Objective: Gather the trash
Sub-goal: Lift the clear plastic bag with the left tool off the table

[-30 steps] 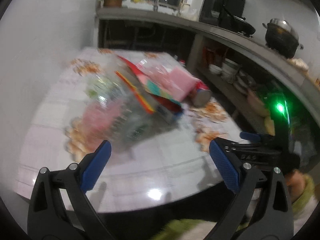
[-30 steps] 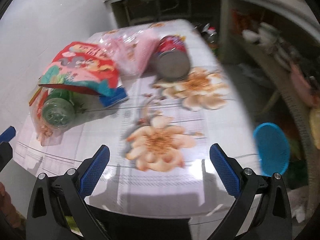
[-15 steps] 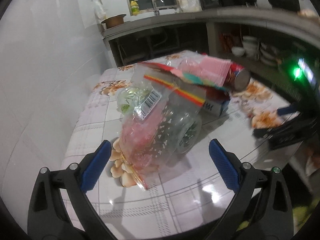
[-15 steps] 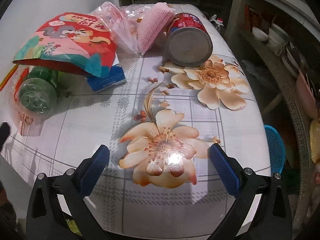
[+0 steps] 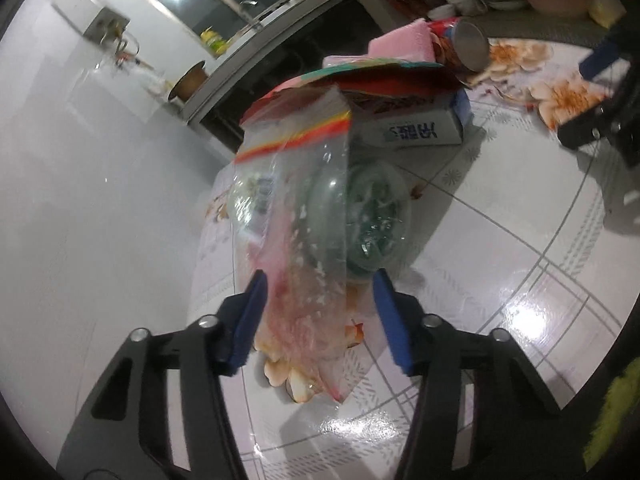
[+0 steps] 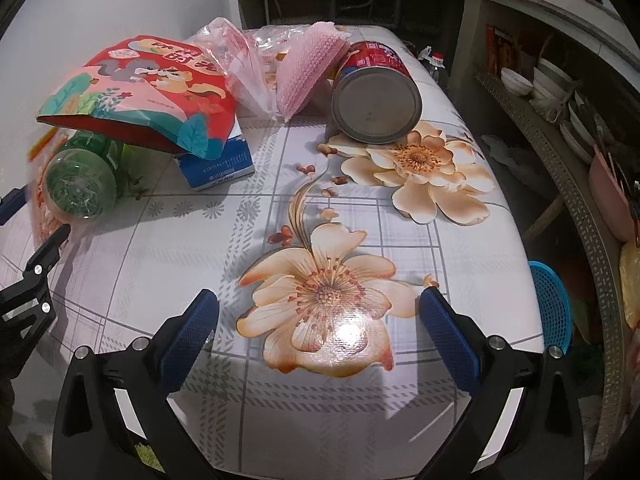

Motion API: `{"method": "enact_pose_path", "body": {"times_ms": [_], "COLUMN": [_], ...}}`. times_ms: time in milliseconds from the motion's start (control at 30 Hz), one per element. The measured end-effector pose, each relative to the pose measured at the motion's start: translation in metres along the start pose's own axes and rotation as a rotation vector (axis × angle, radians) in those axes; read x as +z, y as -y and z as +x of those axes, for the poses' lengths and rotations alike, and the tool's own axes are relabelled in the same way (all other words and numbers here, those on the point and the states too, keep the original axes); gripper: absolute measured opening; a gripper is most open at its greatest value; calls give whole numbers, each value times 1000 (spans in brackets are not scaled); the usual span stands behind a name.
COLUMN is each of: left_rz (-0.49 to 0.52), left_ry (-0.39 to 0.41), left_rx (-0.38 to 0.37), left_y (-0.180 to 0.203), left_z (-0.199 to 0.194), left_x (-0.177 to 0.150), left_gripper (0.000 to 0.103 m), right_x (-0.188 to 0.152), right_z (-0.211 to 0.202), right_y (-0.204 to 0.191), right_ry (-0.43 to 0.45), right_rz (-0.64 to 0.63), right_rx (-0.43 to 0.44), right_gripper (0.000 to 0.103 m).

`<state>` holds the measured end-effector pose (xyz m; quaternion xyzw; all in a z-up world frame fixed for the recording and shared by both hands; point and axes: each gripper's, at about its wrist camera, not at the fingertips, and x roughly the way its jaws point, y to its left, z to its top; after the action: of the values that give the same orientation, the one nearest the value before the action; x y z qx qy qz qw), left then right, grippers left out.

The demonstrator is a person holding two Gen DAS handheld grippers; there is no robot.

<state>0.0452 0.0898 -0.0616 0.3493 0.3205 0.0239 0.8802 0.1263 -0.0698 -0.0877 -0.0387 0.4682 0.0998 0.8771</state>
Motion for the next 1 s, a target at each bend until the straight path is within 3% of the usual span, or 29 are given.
{"method": "enact_pose_path", "body": {"times_ms": [267,333,367,500,767,900,1000], "left_rz": [-9,-28,-37,-107,-372,-509,-599], "left_ry": [27,34,34,53,112,155,183], "left_rx": [-30,-35,-32,-33,-54,-57,-73], "left_y": [-1,-4,-6,-21,-74,-102,-119], "left_z": [-6,-9,-10,-19,-42,-48,-47], "left_x": [2,0,0,-5,-14,-14,-12], "left_gripper": [24,6,3,1,0,0,0], "right_x": [-5,-5,-3,9,71,118,141], "right_z": [-2,-3,-3,-6,-57,-50,-33], "right_y": [-1,-2,-1,3,5,-7,-24], "right_ry": [18,13,5,-17,225,253,239], "right_rz": [-12,-15,-18,-20,12,7,-20], "right_rx": [7,9,11,43,238,324,330], "right_gripper": [97,97,97,97,90,85,80]}}
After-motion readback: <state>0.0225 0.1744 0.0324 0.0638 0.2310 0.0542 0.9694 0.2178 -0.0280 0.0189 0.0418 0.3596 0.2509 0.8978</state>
